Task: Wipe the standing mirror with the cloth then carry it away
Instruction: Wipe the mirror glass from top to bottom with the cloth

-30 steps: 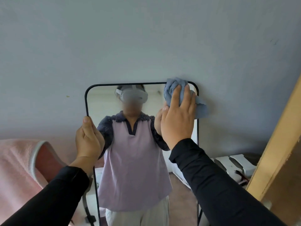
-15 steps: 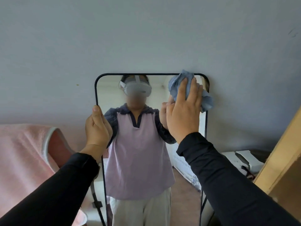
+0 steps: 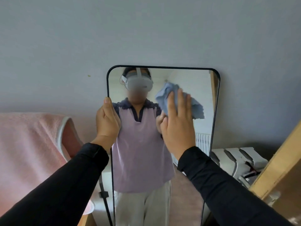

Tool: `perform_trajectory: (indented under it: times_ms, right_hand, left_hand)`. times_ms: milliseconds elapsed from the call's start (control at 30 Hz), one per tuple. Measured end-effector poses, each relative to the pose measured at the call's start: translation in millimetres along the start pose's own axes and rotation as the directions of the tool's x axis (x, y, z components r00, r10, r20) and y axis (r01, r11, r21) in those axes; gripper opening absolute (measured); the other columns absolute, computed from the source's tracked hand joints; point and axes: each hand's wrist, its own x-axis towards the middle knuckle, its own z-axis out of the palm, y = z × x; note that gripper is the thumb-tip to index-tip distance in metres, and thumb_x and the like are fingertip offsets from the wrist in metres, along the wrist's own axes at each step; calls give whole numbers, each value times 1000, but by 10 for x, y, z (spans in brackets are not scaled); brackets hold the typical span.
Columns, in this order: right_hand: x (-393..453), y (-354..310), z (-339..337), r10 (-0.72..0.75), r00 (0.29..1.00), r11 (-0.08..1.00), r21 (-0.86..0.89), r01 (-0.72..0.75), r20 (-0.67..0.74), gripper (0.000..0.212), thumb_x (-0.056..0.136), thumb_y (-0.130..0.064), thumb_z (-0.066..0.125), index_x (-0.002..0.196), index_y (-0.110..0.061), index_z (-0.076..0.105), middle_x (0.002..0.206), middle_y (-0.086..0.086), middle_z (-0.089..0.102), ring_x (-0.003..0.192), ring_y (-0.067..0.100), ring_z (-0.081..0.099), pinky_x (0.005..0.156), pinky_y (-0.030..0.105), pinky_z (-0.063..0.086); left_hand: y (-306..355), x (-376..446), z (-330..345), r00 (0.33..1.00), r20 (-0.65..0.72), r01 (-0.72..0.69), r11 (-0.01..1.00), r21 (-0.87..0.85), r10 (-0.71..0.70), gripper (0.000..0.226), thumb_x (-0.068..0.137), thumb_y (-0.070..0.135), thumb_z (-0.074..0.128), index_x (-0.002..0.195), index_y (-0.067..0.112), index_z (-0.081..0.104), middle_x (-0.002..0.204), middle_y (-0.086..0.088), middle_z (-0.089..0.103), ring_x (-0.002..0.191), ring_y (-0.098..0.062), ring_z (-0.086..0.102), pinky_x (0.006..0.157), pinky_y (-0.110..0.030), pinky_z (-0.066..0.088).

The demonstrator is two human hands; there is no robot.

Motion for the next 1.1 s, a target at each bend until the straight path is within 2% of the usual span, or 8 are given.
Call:
perform_trajectory:
  times_ms: [167, 300, 400, 500, 700, 900, 1000, 1100]
  right_hand:
    - [-80, 363, -28, -227, 971, 951, -197, 237, 72, 63, 98, -16, 38, 159, -18, 19, 167, 9, 14, 152, 35, 16, 119, 53, 28]
    - [-52, 529, -134, 130, 989, 978, -152, -140, -76, 69, 95, -6, 49, 158, -23, 26, 165, 5, 21, 141, 35, 31, 119, 44, 31]
    - [-66, 213, -19, 219, 966, 958, -157, -239, -136, 60, 98, -17, 45, 156, -19, 29, 164, 9, 21, 128, 35, 37, 114, 43, 32]
    - [-186, -128, 112, 74, 991, 981, -168, -93, -113, 56, 100, -23, 40, 155, -16, 31, 163, 12, 22, 126, 37, 36, 111, 47, 35]
    - [-274, 93, 95, -258, 966, 938, -239, 251, 1, 69, 92, -15, 61, 154, -29, 34, 161, 2, 28, 121, 33, 40, 99, 46, 44]
    - [-134, -189, 52, 129, 984, 991, -9, -131, -121, 53, 94, -24, 47, 146, -28, 48, 148, 10, 37, 113, 31, 36, 99, 38, 45]
    - [-276, -505, 269, -34, 995, 999, -32, 31, -89, 65, 91, -16, 66, 150, -24, 41, 150, 12, 34, 115, 32, 38, 102, 41, 48]
    - [-404, -506, 370, -305, 950, 950, -85, 299, -68, 73, 84, 0, 64, 150, -23, 42, 151, 10, 39, 111, 33, 45, 100, 44, 48]
  left_hand:
    - [-6, -8, -14, 1000, 13, -5, 1000, 2, 5, 56, 108, 41, 22, 56, 20, 23, 41, 11, 27, 39, -4, 23, 47, -27, 22]
    - [-6, 5, -4, 1000, 10, 17, 1000, -8, -17, 54, 108, 42, 22, 59, 19, 24, 52, 4, 26, 43, -5, 24, 46, -27, 24]
    - [-86, 49, -7, 999, 24, 27, 999, -32, -26, 54, 106, 47, 23, 60, 18, 26, 54, 0, 29, 50, -13, 29, 52, -32, 26]
    - [-126, 72, -20, 998, 53, 33, 997, -67, -30, 55, 101, 58, 24, 61, 19, 25, 56, -2, 28, 53, -15, 29, 53, -34, 25]
    - [-167, 43, -84, 994, 110, 14, 1000, -7, -13, 54, 106, 49, 20, 61, 19, 29, 54, 6, 31, 48, -6, 30, 49, -25, 29]
    - [-122, 12, -86, 992, 127, 23, 998, -56, -16, 53, 107, 44, 22, 59, 24, 32, 48, 12, 32, 47, -2, 31, 52, -23, 29]
    - [-108, -8, -66, 994, 110, 22, 997, -79, -14, 52, 108, 38, 23, 61, 19, 30, 43, 12, 36, 43, 1, 34, 54, -23, 32]
    - [-129, 5, -81, 992, 122, 26, 996, -90, -15, 57, 108, 42, 23, 60, 12, 31, 45, 9, 40, 45, -8, 39, 56, -30, 35]
